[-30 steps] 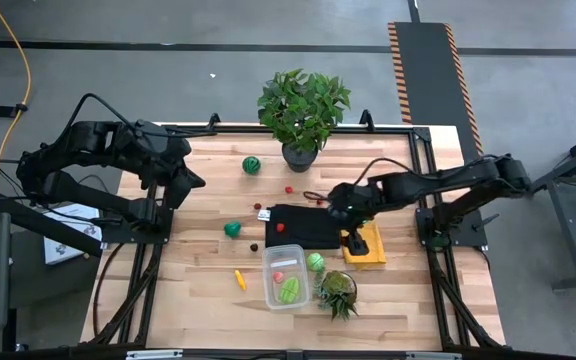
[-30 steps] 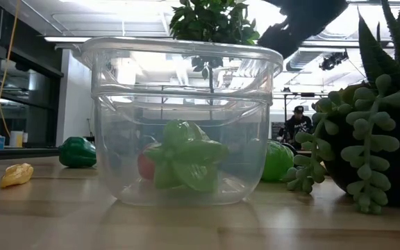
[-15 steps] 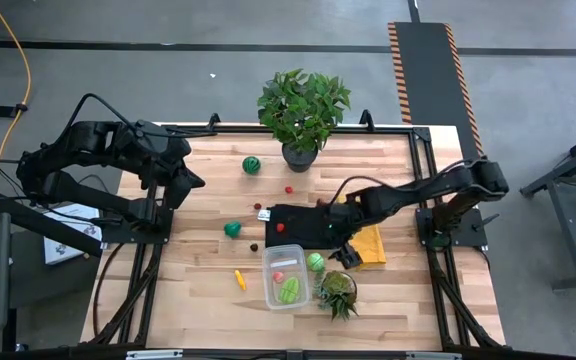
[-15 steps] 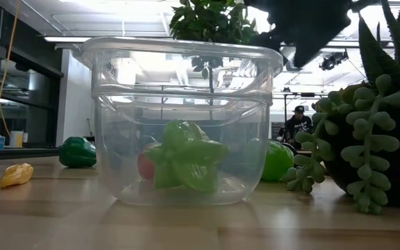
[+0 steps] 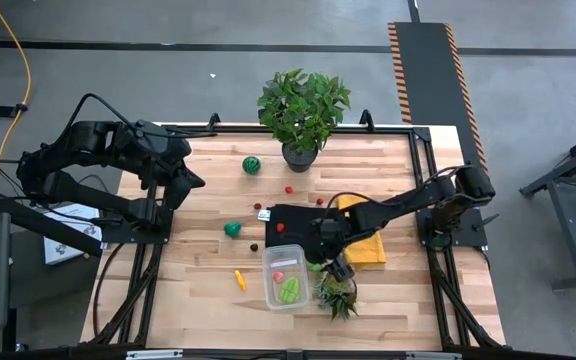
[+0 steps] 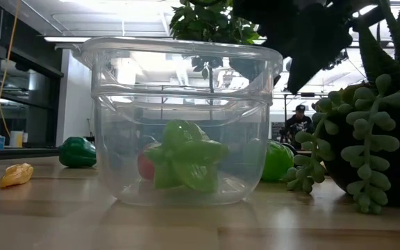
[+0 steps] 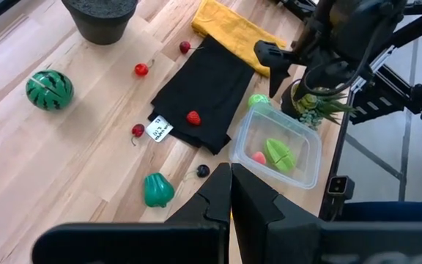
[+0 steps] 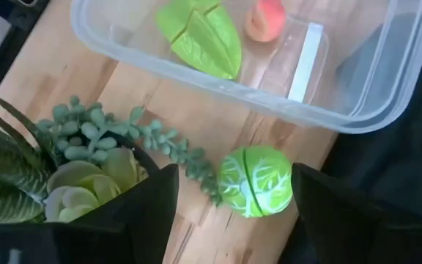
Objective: Pick and placing Produce into tupperware
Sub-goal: Put the cabbage into the bin, then put the bell pepper into the bin
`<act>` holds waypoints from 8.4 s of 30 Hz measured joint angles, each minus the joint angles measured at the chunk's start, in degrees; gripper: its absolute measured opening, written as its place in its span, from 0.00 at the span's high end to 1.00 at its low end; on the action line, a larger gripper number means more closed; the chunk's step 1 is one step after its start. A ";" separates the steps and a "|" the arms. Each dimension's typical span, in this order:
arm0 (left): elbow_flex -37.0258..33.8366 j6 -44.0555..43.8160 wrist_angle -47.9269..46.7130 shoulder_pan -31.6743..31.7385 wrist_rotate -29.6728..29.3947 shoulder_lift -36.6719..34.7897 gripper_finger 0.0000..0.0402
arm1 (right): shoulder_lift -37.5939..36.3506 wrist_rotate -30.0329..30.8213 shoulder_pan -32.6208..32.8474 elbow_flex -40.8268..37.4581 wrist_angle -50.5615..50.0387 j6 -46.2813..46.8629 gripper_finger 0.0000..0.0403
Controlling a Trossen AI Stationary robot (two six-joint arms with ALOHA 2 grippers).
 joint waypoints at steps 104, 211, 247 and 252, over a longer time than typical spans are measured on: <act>0.00 -1.42 -0.44 -0.02 1.63 -0.02 1.00 | 10.16 5.30 -0.20 -0.02 2.88 -4.85 0.38; 0.00 2.44 -0.37 -0.01 1.39 0.00 1.00 | 20.69 12.80 4.35 30.91 -9.12 25.13 0.38; 0.00 5.09 -0.39 -0.01 1.41 0.00 1.00 | 20.67 10.94 2.56 31.03 -11.68 30.18 0.28; 0.00 5.09 -0.39 -0.02 1.91 0.00 1.00 | 20.58 4.59 0.91 33.45 -12.20 31.57 0.28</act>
